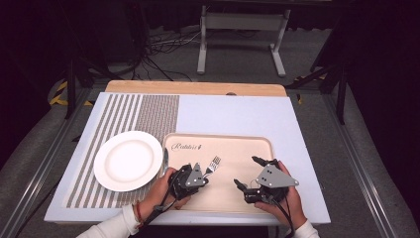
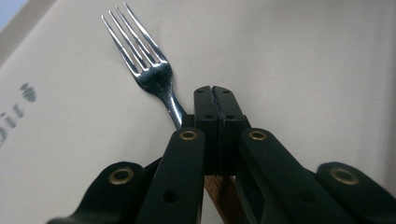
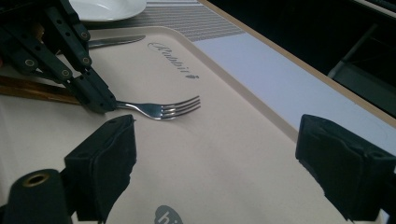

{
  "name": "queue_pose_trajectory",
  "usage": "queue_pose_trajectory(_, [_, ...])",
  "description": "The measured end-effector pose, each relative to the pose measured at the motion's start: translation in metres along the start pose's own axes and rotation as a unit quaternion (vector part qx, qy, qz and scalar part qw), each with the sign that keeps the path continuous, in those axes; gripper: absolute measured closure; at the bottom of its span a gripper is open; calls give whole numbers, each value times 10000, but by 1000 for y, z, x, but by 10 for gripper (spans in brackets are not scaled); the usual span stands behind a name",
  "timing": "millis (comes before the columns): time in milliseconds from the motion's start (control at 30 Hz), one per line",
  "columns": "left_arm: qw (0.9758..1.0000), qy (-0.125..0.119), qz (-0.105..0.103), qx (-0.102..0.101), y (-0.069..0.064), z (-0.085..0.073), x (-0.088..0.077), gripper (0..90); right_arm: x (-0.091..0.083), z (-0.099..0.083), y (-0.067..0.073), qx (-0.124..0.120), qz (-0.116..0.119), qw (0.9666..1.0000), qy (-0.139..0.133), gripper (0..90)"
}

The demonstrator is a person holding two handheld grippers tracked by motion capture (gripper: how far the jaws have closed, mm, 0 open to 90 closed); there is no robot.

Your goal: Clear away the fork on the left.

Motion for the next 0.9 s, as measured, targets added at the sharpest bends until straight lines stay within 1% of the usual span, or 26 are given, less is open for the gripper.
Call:
queue_pose_trajectory(33, [10000, 17, 62, -30, 1, -2, 0, 900, 0, 0, 0, -6, 7, 10000, -3, 133])
queue_pose_trajectory(100, [10000, -7, 84, -45, 1, -2, 0, 900, 1, 0, 0, -3, 9, 10000, -5, 133])
queue_pose_trajectory(133, [9999, 35, 96, -74, 1, -4, -2, 900, 2, 1, 2, -19, 34, 10000, -10, 133])
queue_pose_trajectory(167, [9998, 62, 161, -19, 2, -5, -3, 900, 2, 1, 2, -19, 34, 10000, -10, 133])
queue_pose_trajectory(200, [9997, 90, 216, -50, 3, -7, -5, 900, 3, 1, 3, -44, 50, 10000, -1, 133])
queue_pose_trajectory(233, [9997, 104, 205, -86, 3, -8, -7, 900, 3, 1, 4, -83, 73, 9999, 21, 133])
queue_pose_trajectory(267, [9996, 117, 246, -61, 5, -9, -8, 900, 4, 1, 5, -105, 79, 9999, 24, 133])
queue_pose_trajectory(333, [9991, 179, 363, -132, 10, -12, -12, 900, 4, 1, 5, -99, 95, 9999, 32, 133])
queue_pose_trajectory(367, [9988, 228, 404, -126, 12, -14, -13, 900, 4, 1, 5, -83, 88, 9999, 26, 133])
queue_pose_trajectory(433, [9976, 259, 629, -152, 19, -17, -17, 900, 4, 1, 4, -92, 48, 9999, 22, 133])
queue_pose_trajectory(467, [9979, 252, 568, -182, 21, -18, -18, 900, 3, 1, 2, -75, -4, 10000, 7, 132])
queue_pose_trajectory(500, [9979, 271, 535, -232, 21, -20, -20, 900, 3, 1, 1, -37, -16, 10000, -8, 133])
queue_pose_trajectory(533, [9979, 299, 526, -233, 22, -21, -20, 900, 3, 1, 0, -27, -22, 10000, -13, 132])
queue_pose_trajectory(567, [9977, 317, 552, -212, 23, -22, -21, 900, 3, 1, 0, -19, -21, 10000, -11, 133])
queue_pose_trajectory(600, [9974, 360, 565, -268, 23, -24, -22, 900, 3, 1, 0, -22, -22, 10000, -5, 132])
queue_pose_trajectory(633, [9974, 361, 579, -246, 24, -24, -23, 900, 3, 1, 0, -37, -27, 10000, -6, 132])
queue_pose_trajectory(667, [9973, 341, 602, -253, 25, -24, -24, 900, 3, 1, 1, -46, -13, 10000, 6, 132])
queue_pose_trajectory(700, [9978, 221, 556, -275, 25, -22, -25, 900, 4, 1, 1, -60, -15, 10000, 12, 132])
queue_pose_trajectory(733, [9981, 150, 506, -303, 24, -21, -26, 900, 4, 1, 1, -63, -14, 10000, 21, 132])
queue_pose_trajectory(767, [9982, 99, 519, -286, 25, -19, -27, 900, 4, 1, 2, -54, -5, 10000, 21, 132])
queue_pose_trajectory(800, [9984, 44, 466, -305, 24, -17, -28, 900, 5, 1, 2, -65, -7, 10000, 27, 131])
queue_pose_trajectory(833, [9986, 9, 425, -304, 23, -15, -27, 900, 5, 1, 2, -73, -7, 10000, 26, 132])
queue_pose_trajectory(900, [9987, 42, 406, -290, 23, -15, -26, 900, 4, 1, 2, -63, 4, 10000, 15, 132])
Point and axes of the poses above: each handheld gripper's, and its own axes: x roughly forward along the jaws, z roughly out of its top, y roughly to its left, the point moved 10 cm from there along x, roughly forward along the jaws, and after that the axes turned 2 degrees about y, right-handed, at the moved point
